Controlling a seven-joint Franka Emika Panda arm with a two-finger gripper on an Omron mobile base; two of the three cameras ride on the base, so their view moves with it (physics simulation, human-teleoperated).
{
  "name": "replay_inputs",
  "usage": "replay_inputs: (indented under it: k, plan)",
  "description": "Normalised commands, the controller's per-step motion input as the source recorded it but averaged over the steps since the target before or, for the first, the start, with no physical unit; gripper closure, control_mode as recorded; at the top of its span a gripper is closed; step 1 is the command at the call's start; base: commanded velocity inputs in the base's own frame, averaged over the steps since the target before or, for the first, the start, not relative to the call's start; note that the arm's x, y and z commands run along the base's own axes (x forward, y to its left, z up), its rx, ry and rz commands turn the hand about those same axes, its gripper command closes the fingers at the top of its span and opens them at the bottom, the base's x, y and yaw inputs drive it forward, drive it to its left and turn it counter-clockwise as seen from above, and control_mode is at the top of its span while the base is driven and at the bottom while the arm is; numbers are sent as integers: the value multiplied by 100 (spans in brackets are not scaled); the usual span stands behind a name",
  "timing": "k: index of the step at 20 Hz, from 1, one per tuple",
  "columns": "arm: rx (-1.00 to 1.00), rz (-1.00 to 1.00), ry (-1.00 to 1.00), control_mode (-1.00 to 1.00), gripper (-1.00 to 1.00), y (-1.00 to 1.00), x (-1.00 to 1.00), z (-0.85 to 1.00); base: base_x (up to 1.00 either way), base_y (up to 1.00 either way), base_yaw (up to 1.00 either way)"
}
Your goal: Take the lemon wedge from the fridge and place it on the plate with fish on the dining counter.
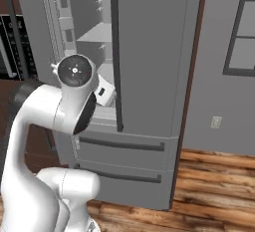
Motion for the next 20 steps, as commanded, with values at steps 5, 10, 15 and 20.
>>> replay_inputs:
  k: [5, 10, 15, 20]
  plan:
    - [21, 19, -2, -100, -100, 11, 98, -10, 0, 0, 0]
    - [4, 12, 0, -100, -100, 13, 99, -24, 0, 0, 0]
    - [-3, 18, 0, -100, -100, 24, 100, -20, 0, 0, 0]
    - [1, 30, 3, -100, -100, 58, 57, -3, 0, 0, 0]
